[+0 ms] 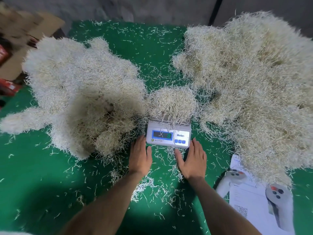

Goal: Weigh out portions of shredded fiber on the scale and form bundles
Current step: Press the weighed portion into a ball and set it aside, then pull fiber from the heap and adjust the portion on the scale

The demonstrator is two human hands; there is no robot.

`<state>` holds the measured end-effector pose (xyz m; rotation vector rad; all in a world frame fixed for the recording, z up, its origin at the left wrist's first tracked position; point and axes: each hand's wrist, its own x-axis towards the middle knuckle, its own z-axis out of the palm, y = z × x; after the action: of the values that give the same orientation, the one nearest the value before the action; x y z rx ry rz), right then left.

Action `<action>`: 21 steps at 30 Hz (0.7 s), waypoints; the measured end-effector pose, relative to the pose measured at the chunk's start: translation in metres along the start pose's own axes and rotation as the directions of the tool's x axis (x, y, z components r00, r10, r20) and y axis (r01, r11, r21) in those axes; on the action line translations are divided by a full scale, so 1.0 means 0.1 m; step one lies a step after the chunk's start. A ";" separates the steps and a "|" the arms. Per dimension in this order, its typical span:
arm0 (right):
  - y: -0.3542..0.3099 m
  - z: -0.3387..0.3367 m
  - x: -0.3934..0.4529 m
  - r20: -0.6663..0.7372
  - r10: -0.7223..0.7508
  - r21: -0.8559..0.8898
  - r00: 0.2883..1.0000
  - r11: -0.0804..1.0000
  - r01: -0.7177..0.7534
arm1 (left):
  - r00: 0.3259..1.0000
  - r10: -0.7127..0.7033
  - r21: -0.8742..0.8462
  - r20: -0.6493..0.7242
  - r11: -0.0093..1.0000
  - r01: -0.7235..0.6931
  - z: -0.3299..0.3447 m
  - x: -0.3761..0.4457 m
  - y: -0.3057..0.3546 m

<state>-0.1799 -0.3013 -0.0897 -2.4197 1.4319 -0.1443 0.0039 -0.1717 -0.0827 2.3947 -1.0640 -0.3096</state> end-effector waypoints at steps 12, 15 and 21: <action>-0.66 -1.09 1.23 0.094 0.217 0.816 0.972 0.543 -0.200 | 0.993 -0.119 -0.462 0.020 0.880 0.115 -0.65 1.16 1.07; -0.83 -1.16 1.37 0.242 0.089 0.868 0.966 0.424 -0.257 | 0.950 -0.211 -0.456 0.231 0.839 0.297 -0.71 1.43 1.31; -1.16 -1.50 1.67 0.073 -0.131 0.888 0.989 0.460 -0.004 | 0.922 -0.121 -0.718 0.368 0.593 0.365 -0.89 1.82 1.60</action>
<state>-0.0387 -0.4282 0.0764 -1.5248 0.8299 -0.5868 0.0599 -0.3669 0.0762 1.6869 -0.5005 -1.0204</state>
